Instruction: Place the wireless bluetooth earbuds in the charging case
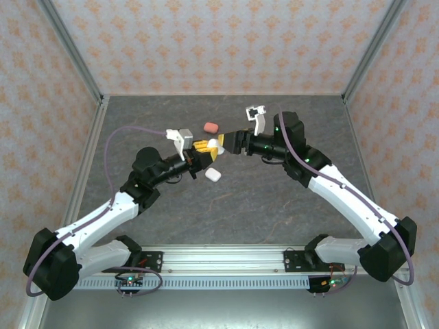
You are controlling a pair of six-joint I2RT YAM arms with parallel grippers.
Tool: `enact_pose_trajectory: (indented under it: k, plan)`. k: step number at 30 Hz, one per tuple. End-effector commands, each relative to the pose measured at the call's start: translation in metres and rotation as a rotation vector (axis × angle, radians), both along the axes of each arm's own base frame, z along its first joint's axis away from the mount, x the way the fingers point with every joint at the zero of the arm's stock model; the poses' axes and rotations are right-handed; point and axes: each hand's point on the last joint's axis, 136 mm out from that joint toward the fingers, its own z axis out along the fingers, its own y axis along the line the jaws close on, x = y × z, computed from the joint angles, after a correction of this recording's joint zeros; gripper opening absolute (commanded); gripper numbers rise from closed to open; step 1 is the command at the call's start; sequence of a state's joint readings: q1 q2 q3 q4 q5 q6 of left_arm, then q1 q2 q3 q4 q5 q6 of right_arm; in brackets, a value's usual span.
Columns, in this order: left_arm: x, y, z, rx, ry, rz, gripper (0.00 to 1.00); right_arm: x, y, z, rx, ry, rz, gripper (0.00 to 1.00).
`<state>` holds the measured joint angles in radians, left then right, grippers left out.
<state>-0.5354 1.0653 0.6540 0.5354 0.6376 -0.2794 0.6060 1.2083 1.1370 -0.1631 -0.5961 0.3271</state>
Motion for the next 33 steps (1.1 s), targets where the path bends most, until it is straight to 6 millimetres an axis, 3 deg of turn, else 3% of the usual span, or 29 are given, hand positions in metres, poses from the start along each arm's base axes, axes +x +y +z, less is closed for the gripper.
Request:
enact_pose_trajectory:
  k: [1, 4, 9, 12, 20, 30, 33]
  plan:
    - [-0.006, 0.004, -0.001, 0.035, 0.027, 0.018, 0.00, 0.026, -0.035, 0.000, -0.128, -0.049, -0.233, 0.74]
    - [-0.014, 0.007, -0.029, 0.089, 0.118, 0.026, 0.00, 0.043, -0.060, -0.017, -0.219, -0.021, -0.387, 0.82]
    - [-0.030, 0.010, -0.087, 0.182, 0.265, 0.041, 0.00, 0.058, -0.078, -0.027, -0.268, 0.010, -0.466, 0.97]
    - [-0.035, 0.018, -0.125, 0.239, 0.343, 0.078, 0.00, 0.063, -0.087, -0.024, -0.263, 0.011, -0.498, 0.99]
    - [-0.044, 0.024, -0.185, 0.312, 0.508, 0.090, 0.00, 0.064, -0.092, -0.032, -0.314, 0.033, -0.491, 0.99]
    - [-0.027, 0.000, -0.225, 0.393, 0.649, 0.068, 0.01, 0.061, -0.096, -0.039, -0.345, 0.049, -0.497, 0.99]
    - [-0.024, -0.007, -0.231, 0.376, 0.666, 0.064, 0.10, 0.059, -0.100, -0.038, -0.360, 0.043, -0.507, 0.99]
